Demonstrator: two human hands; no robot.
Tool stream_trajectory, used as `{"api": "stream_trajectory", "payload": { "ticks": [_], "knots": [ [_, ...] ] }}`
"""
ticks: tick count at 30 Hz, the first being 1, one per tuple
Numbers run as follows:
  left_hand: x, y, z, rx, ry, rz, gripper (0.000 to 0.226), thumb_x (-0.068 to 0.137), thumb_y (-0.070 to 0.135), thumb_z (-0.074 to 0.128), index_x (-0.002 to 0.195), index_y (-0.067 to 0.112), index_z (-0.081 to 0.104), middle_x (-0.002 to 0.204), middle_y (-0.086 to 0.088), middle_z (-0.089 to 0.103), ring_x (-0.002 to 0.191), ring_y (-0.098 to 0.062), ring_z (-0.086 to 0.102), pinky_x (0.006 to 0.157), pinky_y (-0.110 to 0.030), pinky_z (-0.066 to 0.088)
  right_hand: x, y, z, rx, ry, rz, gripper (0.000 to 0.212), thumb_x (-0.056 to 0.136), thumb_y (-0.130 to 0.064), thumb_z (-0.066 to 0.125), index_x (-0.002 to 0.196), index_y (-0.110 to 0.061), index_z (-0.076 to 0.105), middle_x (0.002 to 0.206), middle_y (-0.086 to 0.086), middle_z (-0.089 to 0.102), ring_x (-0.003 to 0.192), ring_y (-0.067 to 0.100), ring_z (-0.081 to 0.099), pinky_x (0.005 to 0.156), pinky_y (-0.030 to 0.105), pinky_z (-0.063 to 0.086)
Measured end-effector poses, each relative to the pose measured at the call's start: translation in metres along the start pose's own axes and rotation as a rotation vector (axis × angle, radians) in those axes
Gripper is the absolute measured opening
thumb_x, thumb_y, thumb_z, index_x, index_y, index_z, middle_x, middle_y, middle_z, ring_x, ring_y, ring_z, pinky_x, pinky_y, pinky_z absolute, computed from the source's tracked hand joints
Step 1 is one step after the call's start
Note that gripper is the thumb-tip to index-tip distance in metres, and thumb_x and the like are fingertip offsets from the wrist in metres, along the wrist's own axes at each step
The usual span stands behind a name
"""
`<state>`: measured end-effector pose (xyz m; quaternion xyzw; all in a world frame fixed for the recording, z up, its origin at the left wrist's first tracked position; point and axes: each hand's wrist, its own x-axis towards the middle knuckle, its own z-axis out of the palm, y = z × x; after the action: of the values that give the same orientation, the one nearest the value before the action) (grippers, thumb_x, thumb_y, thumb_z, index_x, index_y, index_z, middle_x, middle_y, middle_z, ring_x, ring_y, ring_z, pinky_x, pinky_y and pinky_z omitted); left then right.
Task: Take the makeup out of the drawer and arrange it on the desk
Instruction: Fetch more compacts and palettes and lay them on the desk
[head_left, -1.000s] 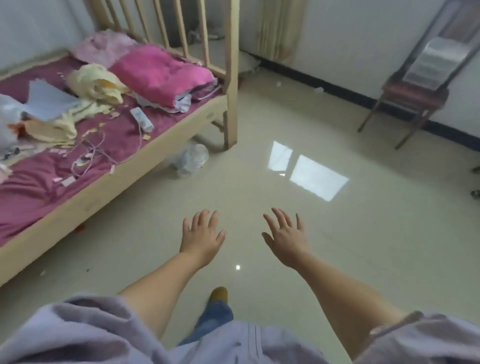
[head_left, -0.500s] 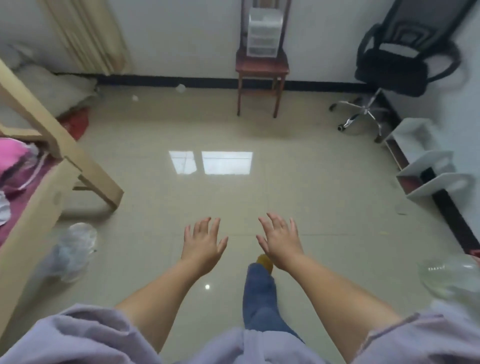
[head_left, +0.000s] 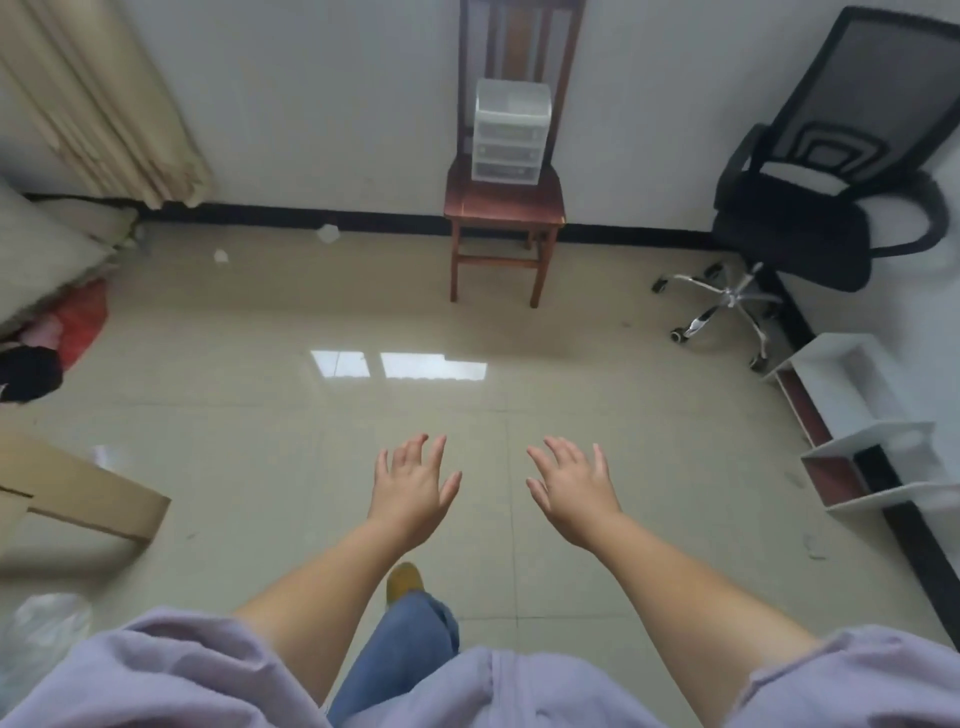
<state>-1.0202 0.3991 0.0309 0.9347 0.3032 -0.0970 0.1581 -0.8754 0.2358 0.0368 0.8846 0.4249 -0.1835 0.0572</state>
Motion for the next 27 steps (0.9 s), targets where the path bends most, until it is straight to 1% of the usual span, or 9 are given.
{"api": "stream_trajectory", "payload": {
  "ticks": [1, 3, 6, 11, 16, 20, 21, 23, 27],
  "knots": [
    [0.007, -0.002, -0.006, 0.009, -0.014, -0.018, 0.06, 0.098, 0.049, 0.023, 0.15, 0.022, 0.011, 0.155, -0.005, 0.016, 0.143, -0.021, 0.014, 0.117, -0.043, 0.004, 0.006, -0.003, -0.006, 0.0, -0.019, -0.002, 0.051, 0.101, -0.042, 0.023, 0.149, -0.026, 0.019, 0.158, 0.002, 0.015, 0.145, 0.017, 0.01, 0.116, 0.05, 0.002],
    [0.106, -0.031, -0.029, 0.026, -0.001, -0.041, 0.06, 0.098, 0.049, 0.024, 0.15, 0.022, 0.01, 0.155, -0.005, 0.016, 0.143, -0.021, 0.013, 0.117, -0.043, 0.004, 0.112, -0.008, -0.03, 0.031, 0.002, -0.001, 0.051, 0.101, -0.042, 0.024, 0.148, -0.025, 0.02, 0.158, 0.002, 0.015, 0.145, 0.018, 0.01, 0.116, 0.051, 0.002],
    [0.14, -0.047, -0.045, 0.049, -0.006, -0.021, 0.06, 0.098, 0.049, 0.024, 0.15, 0.022, 0.012, 0.154, -0.006, 0.018, 0.143, -0.021, 0.013, 0.118, -0.043, 0.006, 0.143, -0.01, -0.046, 0.049, 0.017, 0.011, 0.051, 0.101, -0.043, 0.024, 0.148, -0.025, 0.02, 0.157, 0.002, 0.016, 0.145, 0.017, 0.01, 0.116, 0.05, 0.002],
    [0.269, -0.079, -0.115, 0.109, 0.025, 0.042, 0.059, 0.098, 0.048, 0.025, 0.149, 0.021, 0.013, 0.153, -0.005, 0.02, 0.142, -0.021, 0.015, 0.117, -0.042, 0.009, 0.263, -0.012, -0.112, 0.136, 0.071, 0.091, 0.05, 0.101, -0.042, 0.023, 0.148, -0.025, 0.02, 0.156, 0.001, 0.017, 0.145, 0.015, 0.01, 0.116, 0.048, 0.003],
    [0.371, -0.074, -0.141, 0.122, -0.008, 0.081, 0.06, 0.098, 0.049, 0.024, 0.15, 0.02, 0.014, 0.153, -0.005, 0.02, 0.141, -0.023, 0.017, 0.117, -0.042, 0.008, 0.345, 0.015, -0.136, 0.161, 0.017, 0.14, 0.05, 0.101, -0.042, 0.024, 0.148, -0.024, 0.02, 0.156, 0.001, 0.018, 0.145, 0.016, 0.01, 0.116, 0.048, 0.003],
    [0.464, -0.06, -0.153, 0.121, 0.001, 0.123, 0.082, 0.081, 0.061, -0.002, 0.149, 0.02, 0.016, 0.152, -0.006, 0.024, 0.14, -0.023, 0.02, 0.116, -0.042, 0.011, 0.424, 0.058, -0.154, 0.172, -0.009, 0.19, 0.05, 0.101, -0.041, 0.024, 0.148, -0.024, 0.02, 0.156, 0.001, 0.018, 0.145, 0.016, 0.011, 0.116, 0.049, 0.004],
    [0.488, -0.056, -0.157, 0.13, 0.009, 0.118, 0.077, 0.085, 0.061, 0.002, 0.149, 0.02, 0.016, 0.152, -0.006, 0.023, 0.14, -0.023, 0.02, 0.116, -0.042, 0.01, 0.445, 0.069, -0.16, 0.174, -0.006, 0.199, 0.05, 0.101, -0.042, 0.024, 0.148, -0.024, 0.02, 0.156, 0.001, 0.018, 0.145, 0.017, 0.011, 0.116, 0.049, 0.004],
    [0.536, -0.046, -0.168, 0.132, -0.022, 0.093, 0.062, 0.097, 0.052, 0.02, 0.15, 0.021, 0.015, 0.152, -0.005, 0.022, 0.14, -0.022, 0.019, 0.116, -0.041, 0.01, 0.487, 0.094, -0.178, 0.198, -0.018, 0.216, 0.051, 0.101, -0.042, 0.024, 0.148, -0.025, 0.02, 0.156, 0.0, 0.018, 0.145, 0.016, 0.011, 0.116, 0.049, 0.004],
    [0.626, -0.019, -0.196, 0.085, 0.02, 0.074, 0.058, 0.098, 0.046, 0.029, 0.149, 0.021, 0.017, 0.151, -0.004, 0.024, 0.14, -0.021, 0.019, 0.116, -0.04, 0.011, 0.566, 0.143, -0.218, 0.181, -0.009, 0.193, 0.05, 0.101, -0.041, 0.024, 0.148, -0.025, 0.02, 0.156, -0.001, 0.019, 0.144, 0.015, 0.012, 0.117, 0.048, 0.004]
  ]
}}
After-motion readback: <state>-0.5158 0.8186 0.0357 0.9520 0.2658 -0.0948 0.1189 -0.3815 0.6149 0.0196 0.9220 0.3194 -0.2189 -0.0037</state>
